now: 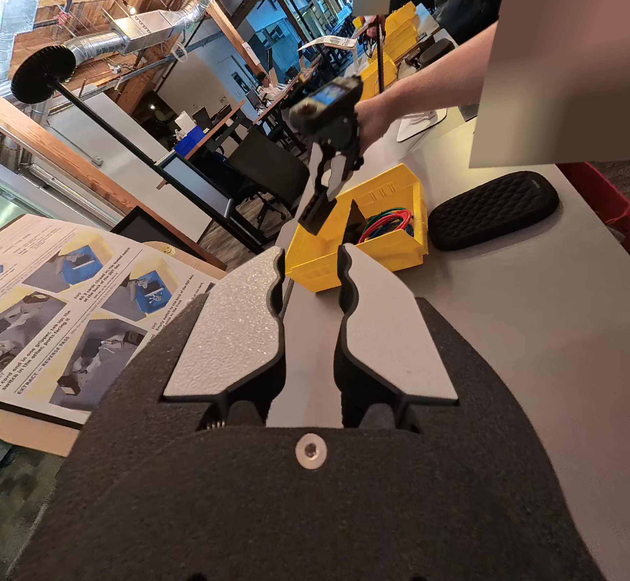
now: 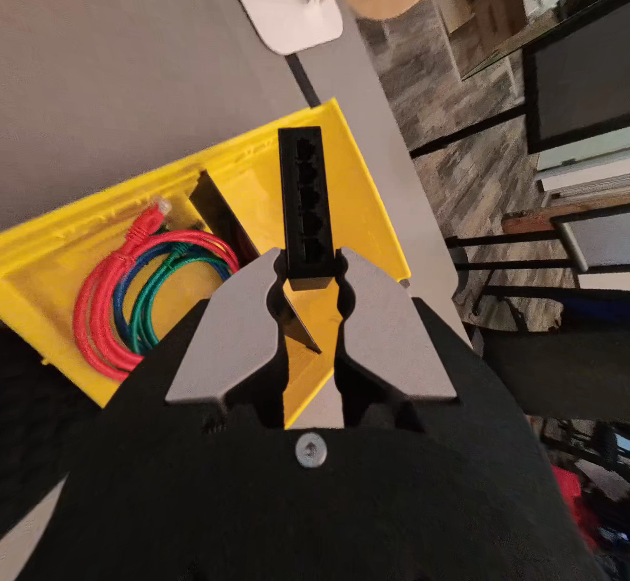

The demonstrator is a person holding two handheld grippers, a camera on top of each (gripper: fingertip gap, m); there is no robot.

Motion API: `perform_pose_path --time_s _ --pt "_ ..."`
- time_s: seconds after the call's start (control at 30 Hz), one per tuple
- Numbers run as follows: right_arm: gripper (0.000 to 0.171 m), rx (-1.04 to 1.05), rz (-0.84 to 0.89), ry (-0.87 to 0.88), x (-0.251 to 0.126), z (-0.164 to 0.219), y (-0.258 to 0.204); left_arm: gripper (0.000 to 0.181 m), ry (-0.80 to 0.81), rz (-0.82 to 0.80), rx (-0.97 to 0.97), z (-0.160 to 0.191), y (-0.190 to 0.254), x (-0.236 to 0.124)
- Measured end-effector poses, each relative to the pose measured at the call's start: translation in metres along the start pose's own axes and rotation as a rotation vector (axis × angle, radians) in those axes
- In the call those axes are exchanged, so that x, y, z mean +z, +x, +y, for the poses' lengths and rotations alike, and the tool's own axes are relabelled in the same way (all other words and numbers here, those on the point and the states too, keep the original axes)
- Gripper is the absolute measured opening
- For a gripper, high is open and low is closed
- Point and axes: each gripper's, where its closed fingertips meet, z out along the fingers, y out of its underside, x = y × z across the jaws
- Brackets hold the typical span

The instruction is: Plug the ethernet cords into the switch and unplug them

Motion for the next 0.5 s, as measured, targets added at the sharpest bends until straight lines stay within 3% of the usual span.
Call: perform_pose_path --time_s 0.2,0.5 --pt "0.028 -0.237 -0.089 -0.213 0.064 0.035 0.0 0.029 -0.041 -0.018 -0.006 0.012 -0.006 0.005" --pt "0.028 -0.555 -0.204 -0.2 0.115 0.047 -0.002 0.029 -0.13 -0.056 -0.01 0.035 -0.015 0.013"
